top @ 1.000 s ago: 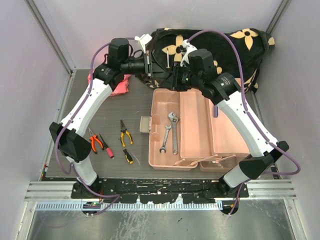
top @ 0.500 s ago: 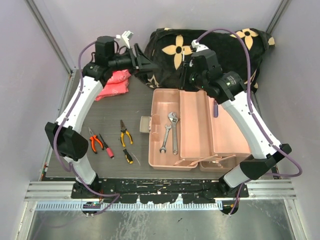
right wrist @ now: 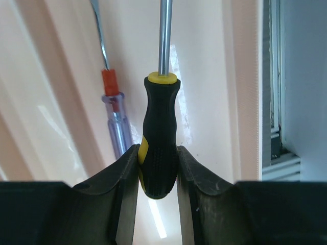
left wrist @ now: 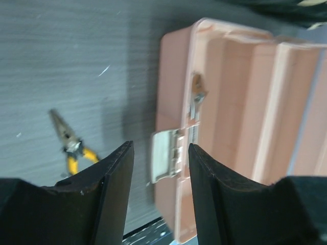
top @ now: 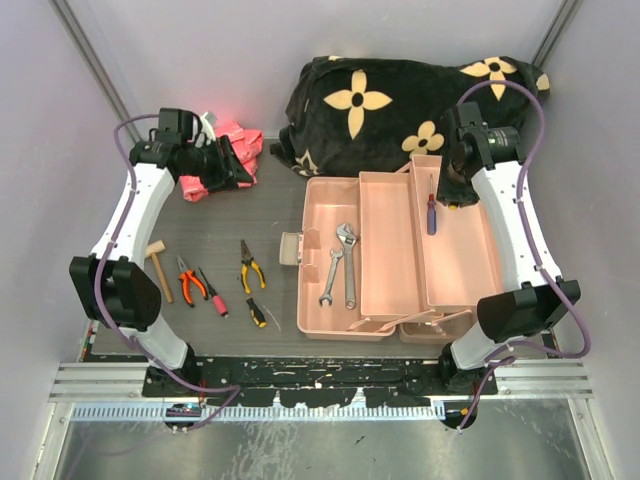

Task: Pack the tool kit

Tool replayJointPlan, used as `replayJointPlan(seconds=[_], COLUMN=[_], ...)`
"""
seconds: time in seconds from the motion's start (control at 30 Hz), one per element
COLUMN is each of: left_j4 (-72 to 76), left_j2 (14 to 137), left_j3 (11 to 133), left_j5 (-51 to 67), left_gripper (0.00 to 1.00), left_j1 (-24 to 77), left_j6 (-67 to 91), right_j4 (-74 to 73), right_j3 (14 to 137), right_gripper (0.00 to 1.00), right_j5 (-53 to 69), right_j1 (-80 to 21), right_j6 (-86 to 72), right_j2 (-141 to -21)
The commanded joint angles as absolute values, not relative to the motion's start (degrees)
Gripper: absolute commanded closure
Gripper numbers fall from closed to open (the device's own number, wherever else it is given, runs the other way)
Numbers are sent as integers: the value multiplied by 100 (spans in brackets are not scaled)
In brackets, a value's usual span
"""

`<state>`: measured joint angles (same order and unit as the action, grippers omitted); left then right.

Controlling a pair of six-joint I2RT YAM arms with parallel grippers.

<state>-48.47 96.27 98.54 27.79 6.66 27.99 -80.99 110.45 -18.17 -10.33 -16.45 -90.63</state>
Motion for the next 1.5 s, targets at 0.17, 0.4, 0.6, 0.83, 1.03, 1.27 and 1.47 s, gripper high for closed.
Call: replayJointPlan(seconds=[0.17,0.4,0.6,0.83,1.03,1.27,1.47], left_j4=[-5754,-6011,-6312,-6396,-6014,-5644,-5368], left_j2=[8775,8674,8642,8641,8967,9357,9858], left_j3=[8975,8827,8265,7238,6828,6894,6920], left_j5=[1909,1814,1559,1145,784,536,349], left_gripper=[52,53,51,50,50,50,52], left_j1=[633,631,633,686,966,1337,1417], left_j6=[1882,1841,1941,2112,1994,2035,2008], right_j4=[-7821,-7901,-8026,-8017,-8039,-8197,-8367], right_j3=[9811,9557,9473,9488,9682,10142,10650], right_gripper=[98,99,90,59,39,35,34], right_j5=[-1735,-1585,-1530,-1447,-1356,-1309,-1114], right_j1=[-945,-949,-945,-948,-945,-949,-943], right_j6=[-1313,-1334,-1371,-1422,-1433,-1474,-1512], right_j2=[-8710,-8688,-8590,-8479,-8379,-8273,-8155])
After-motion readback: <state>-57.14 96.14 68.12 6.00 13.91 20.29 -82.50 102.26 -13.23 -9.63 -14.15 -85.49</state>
